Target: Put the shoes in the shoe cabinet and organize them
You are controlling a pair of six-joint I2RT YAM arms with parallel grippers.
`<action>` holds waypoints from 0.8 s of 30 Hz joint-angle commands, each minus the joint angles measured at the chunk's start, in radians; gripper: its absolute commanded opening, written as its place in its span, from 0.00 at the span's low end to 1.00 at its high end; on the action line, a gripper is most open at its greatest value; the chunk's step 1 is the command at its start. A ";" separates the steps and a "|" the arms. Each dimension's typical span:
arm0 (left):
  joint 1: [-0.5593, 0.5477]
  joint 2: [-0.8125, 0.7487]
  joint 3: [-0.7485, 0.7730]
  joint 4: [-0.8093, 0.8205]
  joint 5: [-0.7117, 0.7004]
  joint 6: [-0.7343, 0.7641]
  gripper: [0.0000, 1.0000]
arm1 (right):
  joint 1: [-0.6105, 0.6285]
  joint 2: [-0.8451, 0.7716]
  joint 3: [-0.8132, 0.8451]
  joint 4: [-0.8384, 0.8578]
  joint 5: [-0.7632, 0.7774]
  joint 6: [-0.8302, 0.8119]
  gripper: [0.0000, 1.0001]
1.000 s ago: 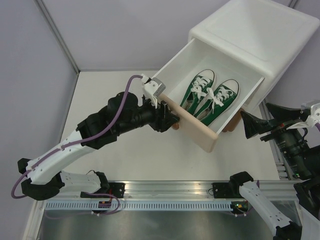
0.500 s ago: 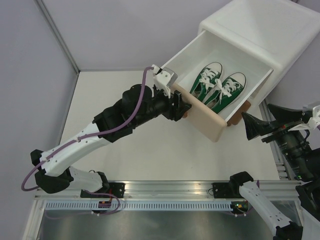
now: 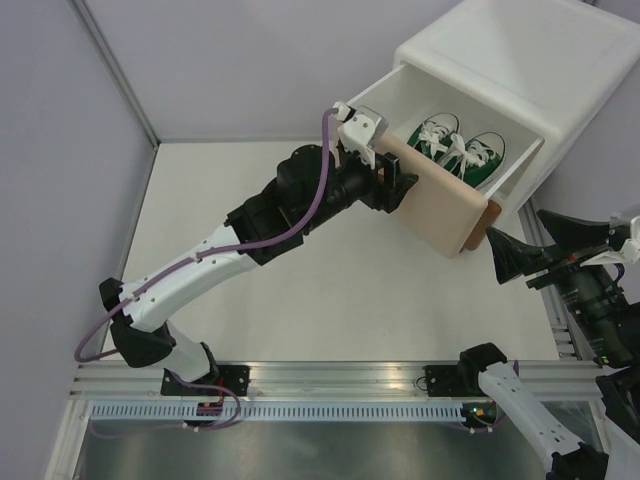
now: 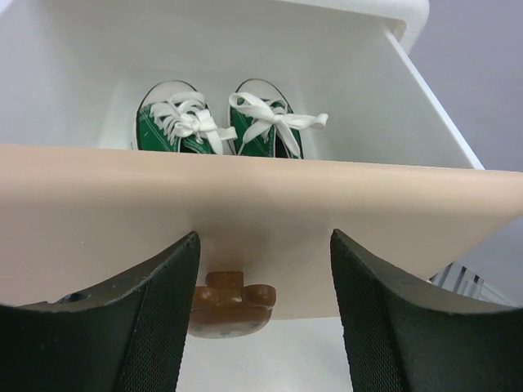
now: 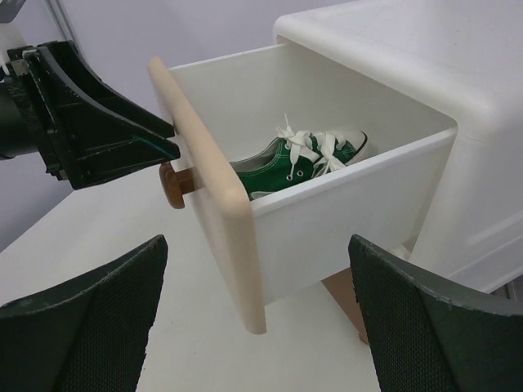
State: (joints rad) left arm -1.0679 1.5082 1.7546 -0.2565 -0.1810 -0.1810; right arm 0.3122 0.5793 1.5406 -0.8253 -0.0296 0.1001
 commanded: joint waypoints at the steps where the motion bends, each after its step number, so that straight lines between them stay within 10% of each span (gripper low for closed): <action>1: 0.005 0.050 0.078 0.099 0.002 0.057 0.70 | 0.005 0.007 0.024 0.006 -0.012 -0.008 0.95; 24: 0.086 0.466 0.367 0.355 -0.012 0.063 0.94 | 0.005 -0.038 -0.010 -0.003 -0.047 0.082 0.95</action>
State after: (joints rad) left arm -1.0084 1.9312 2.0651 -0.0246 -0.1852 -0.1104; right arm 0.3122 0.5499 1.5463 -0.8280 -0.0563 0.1497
